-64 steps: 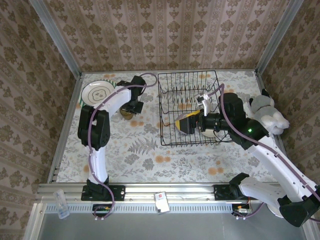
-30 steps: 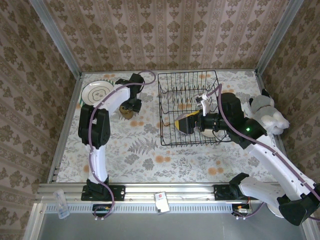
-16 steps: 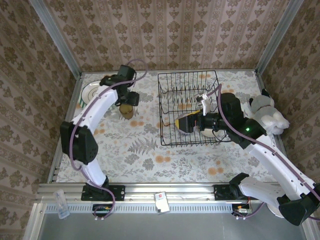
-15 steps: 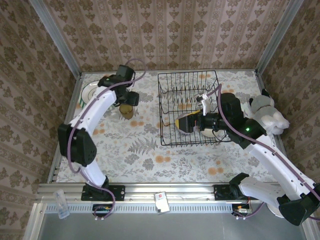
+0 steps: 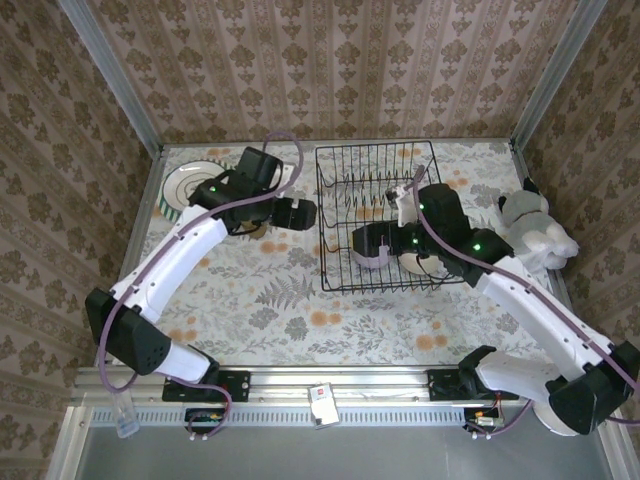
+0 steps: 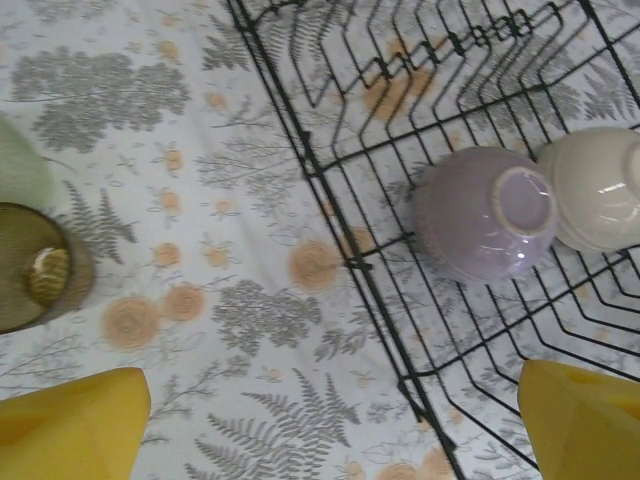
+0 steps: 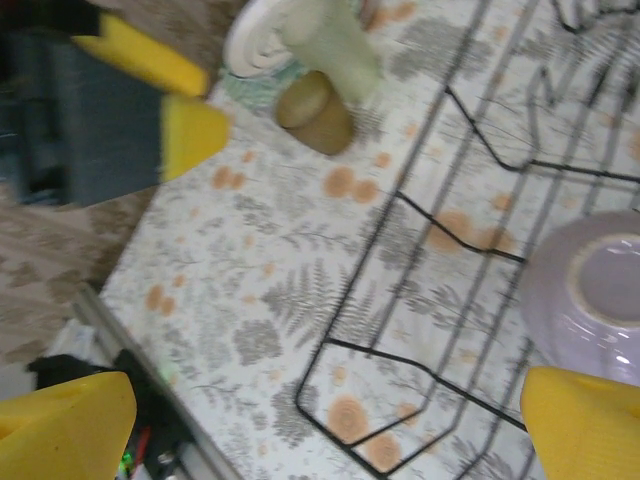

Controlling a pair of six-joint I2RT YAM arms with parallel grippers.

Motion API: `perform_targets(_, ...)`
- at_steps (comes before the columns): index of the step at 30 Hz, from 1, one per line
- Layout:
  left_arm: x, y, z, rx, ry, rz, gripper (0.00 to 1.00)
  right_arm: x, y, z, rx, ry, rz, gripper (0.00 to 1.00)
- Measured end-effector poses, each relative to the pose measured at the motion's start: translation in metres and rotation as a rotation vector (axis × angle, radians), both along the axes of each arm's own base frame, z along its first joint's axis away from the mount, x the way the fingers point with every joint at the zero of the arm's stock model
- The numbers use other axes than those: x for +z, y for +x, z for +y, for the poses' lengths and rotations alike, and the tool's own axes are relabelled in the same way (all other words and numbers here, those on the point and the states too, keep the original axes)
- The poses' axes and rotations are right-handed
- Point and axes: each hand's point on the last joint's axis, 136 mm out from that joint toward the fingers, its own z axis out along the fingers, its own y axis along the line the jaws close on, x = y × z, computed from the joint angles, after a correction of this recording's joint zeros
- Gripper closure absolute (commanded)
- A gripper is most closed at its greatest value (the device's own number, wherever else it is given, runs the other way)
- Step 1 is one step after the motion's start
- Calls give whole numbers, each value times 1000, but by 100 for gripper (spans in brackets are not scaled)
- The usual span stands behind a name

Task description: Unload the mixed dishes from the dish rack

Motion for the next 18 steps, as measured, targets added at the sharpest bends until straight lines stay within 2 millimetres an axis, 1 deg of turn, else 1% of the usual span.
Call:
perform_targets(3,-11,-4,-13,-23,11,28,5,-26,10,-8,-57,-88,61,0)
perform_targets(5,-26,-6,-22,-36,33,59,5,-44,16,-15,-93,-155,101,0)
perform_targets(8,-52,-10,-36,-58,83,109,6,-65,22,-26,-140,-251,147,0)
perform_targets(11,-74,-14,-46,-63,122,152,11,-79,29,-35,-171,-337,168,0)
perform_targets(13,-85,-15,-47,-55,141,176,14,-86,35,-38,-184,-376,176,0)
perform_targets(18,-103,-13,-48,-17,161,212,27,-111,46,-39,-182,-470,212,0)
